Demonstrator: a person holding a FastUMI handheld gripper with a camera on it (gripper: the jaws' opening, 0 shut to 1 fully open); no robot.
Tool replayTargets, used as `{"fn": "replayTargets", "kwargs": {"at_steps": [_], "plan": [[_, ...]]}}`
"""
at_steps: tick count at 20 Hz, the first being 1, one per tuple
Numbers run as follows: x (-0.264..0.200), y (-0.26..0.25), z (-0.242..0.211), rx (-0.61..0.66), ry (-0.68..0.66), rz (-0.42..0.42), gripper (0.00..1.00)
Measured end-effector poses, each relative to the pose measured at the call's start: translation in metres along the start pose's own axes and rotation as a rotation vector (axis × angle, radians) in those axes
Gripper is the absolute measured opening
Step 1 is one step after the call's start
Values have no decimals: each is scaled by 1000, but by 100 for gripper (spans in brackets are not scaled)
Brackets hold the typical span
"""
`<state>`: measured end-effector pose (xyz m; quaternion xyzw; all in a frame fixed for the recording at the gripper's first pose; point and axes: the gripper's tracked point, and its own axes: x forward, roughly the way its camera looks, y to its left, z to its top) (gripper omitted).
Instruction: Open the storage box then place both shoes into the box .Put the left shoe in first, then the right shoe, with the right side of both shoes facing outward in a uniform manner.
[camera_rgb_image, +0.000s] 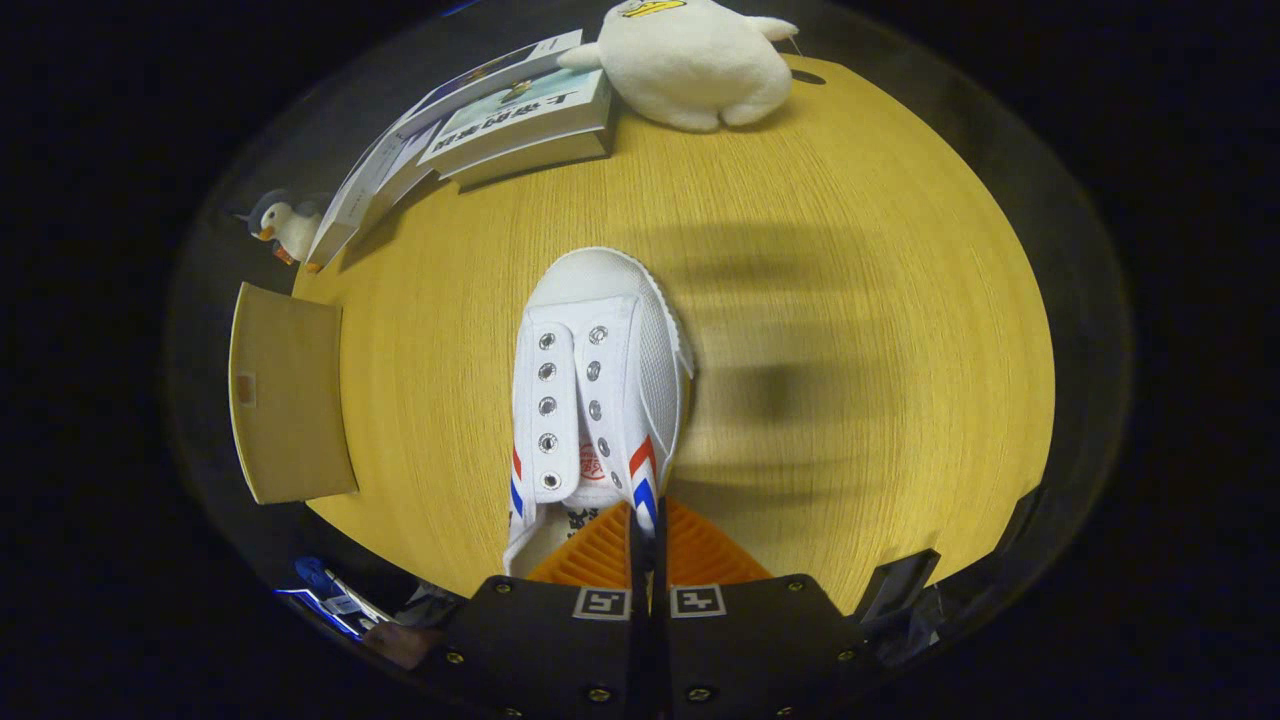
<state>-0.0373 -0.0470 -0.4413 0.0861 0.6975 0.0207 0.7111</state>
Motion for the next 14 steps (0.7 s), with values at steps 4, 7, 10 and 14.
{"fn": "replayTargets", "kwargs": {"at_steps": [4,7,10,14], "plan": [[-35,29,4,-26,-19,45,0],[-58,52,11,-60,-46,75,0],[-82,70,17,-140,-84,45,0],[-105,110,21,-192,-106,97,0]]}}
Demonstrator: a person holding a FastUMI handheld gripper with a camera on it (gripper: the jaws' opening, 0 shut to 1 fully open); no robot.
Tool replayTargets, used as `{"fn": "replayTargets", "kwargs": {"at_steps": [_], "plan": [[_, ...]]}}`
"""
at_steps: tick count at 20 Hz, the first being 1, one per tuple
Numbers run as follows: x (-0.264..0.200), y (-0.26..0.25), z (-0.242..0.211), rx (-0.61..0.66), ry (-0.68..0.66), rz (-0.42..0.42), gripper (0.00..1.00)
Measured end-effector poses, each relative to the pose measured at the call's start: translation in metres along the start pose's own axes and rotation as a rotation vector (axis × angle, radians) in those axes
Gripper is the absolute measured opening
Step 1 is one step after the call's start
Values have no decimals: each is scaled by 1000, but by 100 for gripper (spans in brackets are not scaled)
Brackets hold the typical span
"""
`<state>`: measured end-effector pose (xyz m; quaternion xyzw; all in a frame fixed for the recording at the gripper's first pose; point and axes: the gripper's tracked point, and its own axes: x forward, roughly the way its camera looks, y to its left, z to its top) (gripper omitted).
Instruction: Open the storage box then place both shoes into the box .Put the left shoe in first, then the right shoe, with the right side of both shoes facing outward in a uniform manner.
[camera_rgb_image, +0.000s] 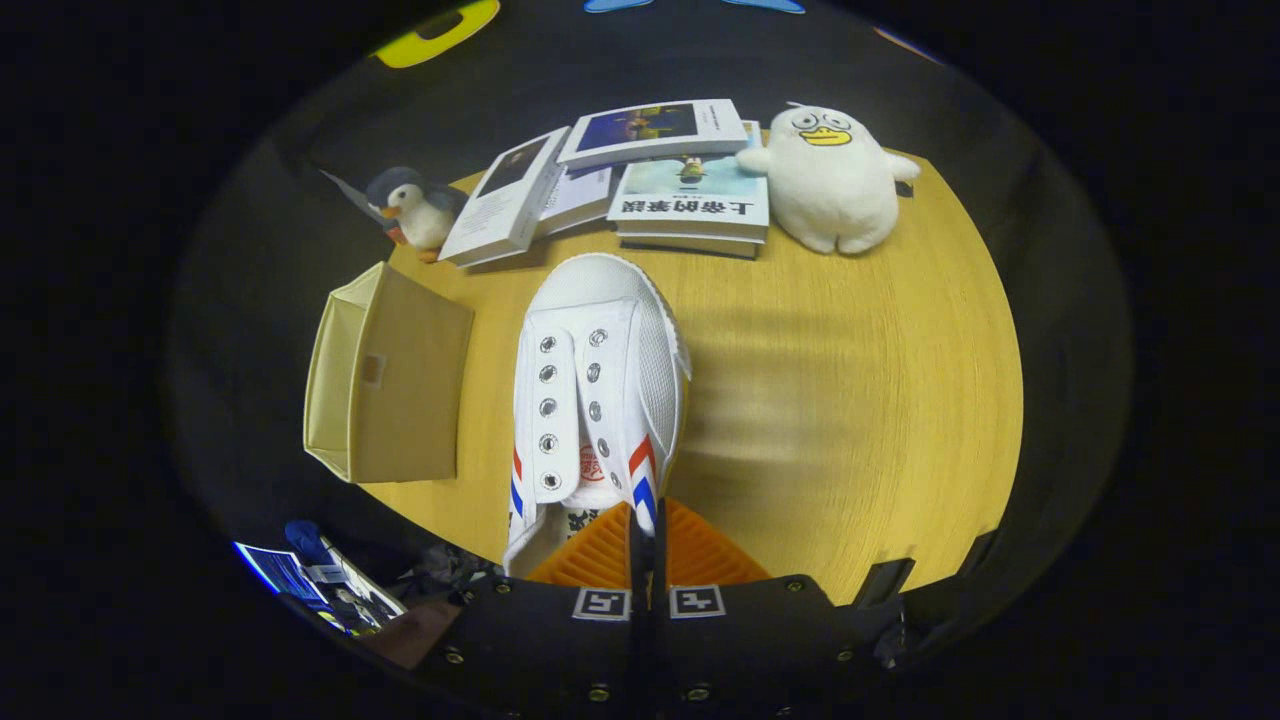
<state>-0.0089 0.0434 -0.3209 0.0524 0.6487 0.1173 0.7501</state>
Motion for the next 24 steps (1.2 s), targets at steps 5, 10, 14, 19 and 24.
{"fn": "replayTargets", "kwargs": {"at_steps": [5,10,14,19,24], "plan": [[-16,56,22,-65,-17,81,0],[-21,112,45,-166,-24,125,0],[-18,160,67,-240,-35,161,0],[-7,218,87,-317,-38,196,0],[15,268,93,-369,-1,215,0]]}}
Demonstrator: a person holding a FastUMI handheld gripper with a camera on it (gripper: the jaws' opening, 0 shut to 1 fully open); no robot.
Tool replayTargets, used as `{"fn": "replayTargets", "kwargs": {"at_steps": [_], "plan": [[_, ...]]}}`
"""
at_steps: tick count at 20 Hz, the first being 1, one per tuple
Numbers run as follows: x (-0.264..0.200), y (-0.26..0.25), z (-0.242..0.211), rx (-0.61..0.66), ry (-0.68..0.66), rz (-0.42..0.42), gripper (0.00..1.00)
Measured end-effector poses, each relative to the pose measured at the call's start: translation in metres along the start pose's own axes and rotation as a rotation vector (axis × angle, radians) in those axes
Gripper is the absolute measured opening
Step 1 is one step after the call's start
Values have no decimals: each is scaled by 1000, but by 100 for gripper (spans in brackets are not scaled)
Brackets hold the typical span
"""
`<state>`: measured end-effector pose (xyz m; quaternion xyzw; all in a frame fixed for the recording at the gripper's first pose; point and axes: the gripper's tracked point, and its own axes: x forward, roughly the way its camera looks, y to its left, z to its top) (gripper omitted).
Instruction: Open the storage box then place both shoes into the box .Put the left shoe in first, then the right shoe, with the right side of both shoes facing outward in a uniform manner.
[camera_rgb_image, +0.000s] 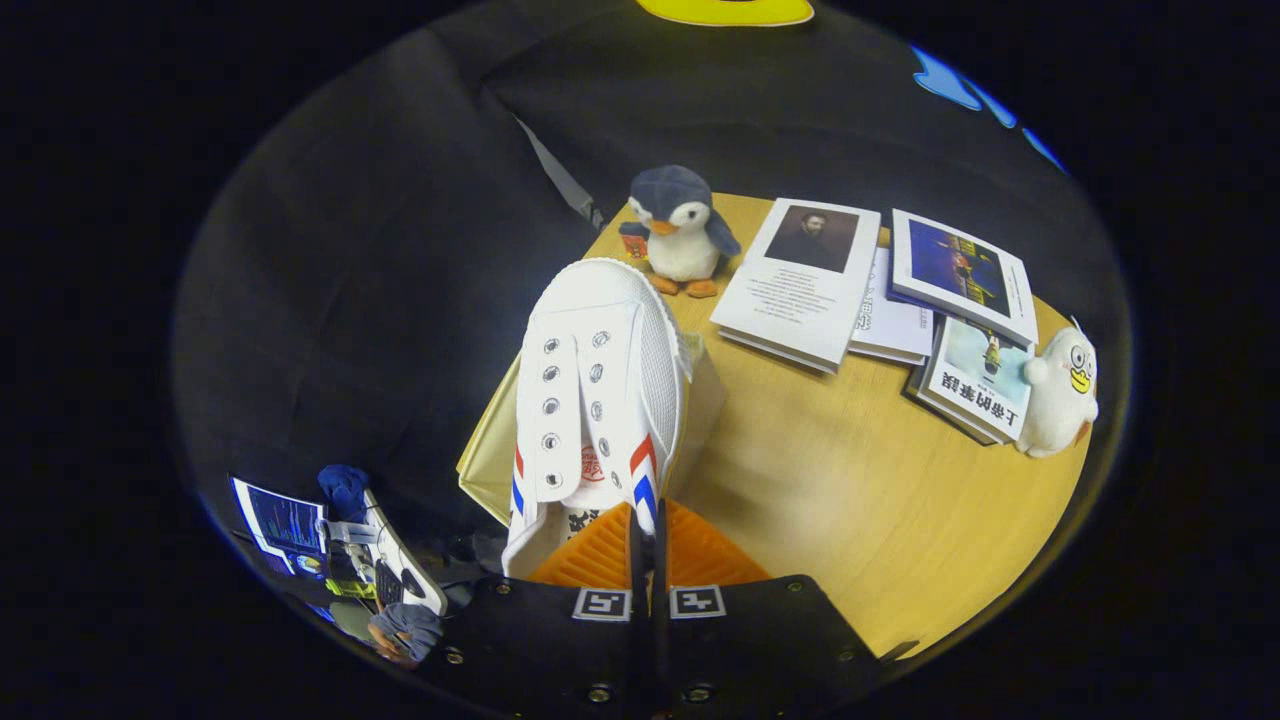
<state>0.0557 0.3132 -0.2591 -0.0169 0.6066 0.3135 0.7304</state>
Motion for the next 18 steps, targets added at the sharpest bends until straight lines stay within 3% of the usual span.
{"fn": "replayTargets", "kwargs": {"at_steps": [9,15,16,17,18], "plan": [[70,37,-1,-67,131,-33,0],[90,40,0,-70,152,-70,1],[92,42,2,-65,138,-61,4],[90,44,8,-67,117,-56,21],[83,40,14,-81,95,-80,31]]}}
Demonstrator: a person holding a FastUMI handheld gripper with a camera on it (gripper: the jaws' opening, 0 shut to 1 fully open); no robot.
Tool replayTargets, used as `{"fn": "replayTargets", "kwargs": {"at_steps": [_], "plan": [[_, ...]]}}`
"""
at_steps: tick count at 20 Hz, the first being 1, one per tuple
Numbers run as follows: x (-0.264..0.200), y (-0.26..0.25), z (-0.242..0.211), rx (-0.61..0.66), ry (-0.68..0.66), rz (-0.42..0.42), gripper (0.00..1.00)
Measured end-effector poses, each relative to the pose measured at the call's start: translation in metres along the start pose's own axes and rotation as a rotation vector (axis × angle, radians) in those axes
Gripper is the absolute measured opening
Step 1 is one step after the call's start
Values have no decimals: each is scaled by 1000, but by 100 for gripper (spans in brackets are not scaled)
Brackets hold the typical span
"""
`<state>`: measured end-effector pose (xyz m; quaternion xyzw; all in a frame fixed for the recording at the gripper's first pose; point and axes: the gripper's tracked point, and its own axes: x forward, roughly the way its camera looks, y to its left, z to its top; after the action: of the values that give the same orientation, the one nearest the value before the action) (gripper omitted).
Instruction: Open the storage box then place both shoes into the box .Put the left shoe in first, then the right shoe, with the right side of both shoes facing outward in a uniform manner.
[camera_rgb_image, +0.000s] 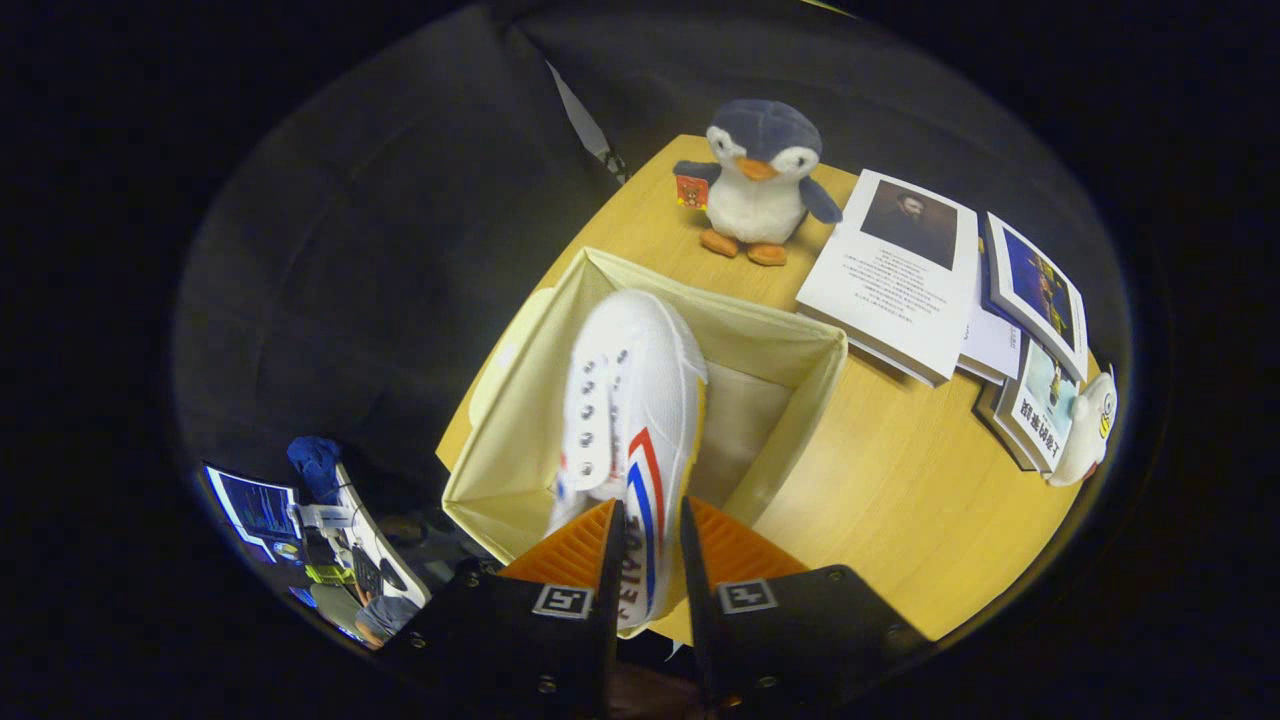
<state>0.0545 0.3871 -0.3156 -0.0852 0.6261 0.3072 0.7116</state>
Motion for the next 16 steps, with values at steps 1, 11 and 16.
{"fn": "replayTargets", "kwargs": {"at_steps": [1,11,16], "plan": [[-6,-5,5,-10,-33,-8,49],[-122,-63,12,52,-390,-94,79],[-223,-116,5,96,-713,-237,79]]}}
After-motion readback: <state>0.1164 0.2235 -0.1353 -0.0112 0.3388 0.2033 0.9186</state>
